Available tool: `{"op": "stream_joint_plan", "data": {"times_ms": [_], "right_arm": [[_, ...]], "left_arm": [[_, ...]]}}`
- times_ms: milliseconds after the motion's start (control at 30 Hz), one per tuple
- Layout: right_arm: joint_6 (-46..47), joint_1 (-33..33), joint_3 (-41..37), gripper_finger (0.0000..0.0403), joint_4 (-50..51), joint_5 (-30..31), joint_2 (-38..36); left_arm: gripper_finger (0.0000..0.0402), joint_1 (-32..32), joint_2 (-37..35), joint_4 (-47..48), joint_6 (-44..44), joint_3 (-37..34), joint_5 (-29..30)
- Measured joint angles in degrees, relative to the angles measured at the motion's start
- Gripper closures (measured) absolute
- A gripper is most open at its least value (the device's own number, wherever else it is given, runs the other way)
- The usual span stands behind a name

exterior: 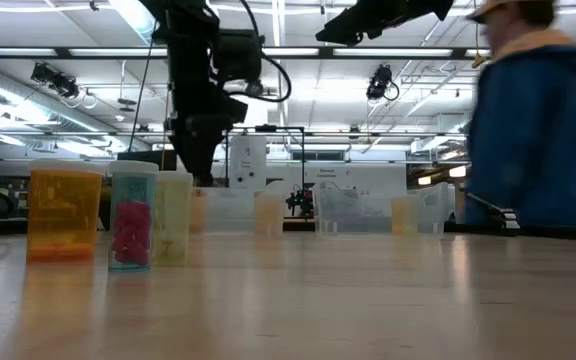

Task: Pick and place medicine bottles into bin by pill shape (circle, oval)
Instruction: Put the large orange pill bottle into the left transparent bin

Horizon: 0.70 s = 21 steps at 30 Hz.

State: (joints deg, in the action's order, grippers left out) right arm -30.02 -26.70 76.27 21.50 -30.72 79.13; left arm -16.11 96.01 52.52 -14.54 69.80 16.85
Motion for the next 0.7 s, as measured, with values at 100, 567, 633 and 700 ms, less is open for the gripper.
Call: {"op": "stream_joint_plan", "data": {"times_ms": [100, 567, 633, 700], "right_arm": [[0.00, 0.00, 0.00, 0.0158, 0.02, 0.00, 0.02], [0.07, 0.00, 0.00, 0.0158, 0.00, 0.00, 0.02], [0.07, 0.00, 0.00, 0.0158, 0.00, 0.00, 0.01], [0.09, 0.00, 0.00, 0.0158, 0.00, 0.00, 0.01]], "left_arm": [[0.0120, 1.74, -0.99, -0.10, -0.01, 0.00, -0.29], [0.0120, 17.67, -1.62, -2.03, -13.74, 0.02, -13.95], [0.0120, 20.20, -1.62, -1.94, -17.15, 0.02, -14.15], [0.0120, 22.67, -1.62, -1.69, -20.21, 0.02, -14.22]]}}
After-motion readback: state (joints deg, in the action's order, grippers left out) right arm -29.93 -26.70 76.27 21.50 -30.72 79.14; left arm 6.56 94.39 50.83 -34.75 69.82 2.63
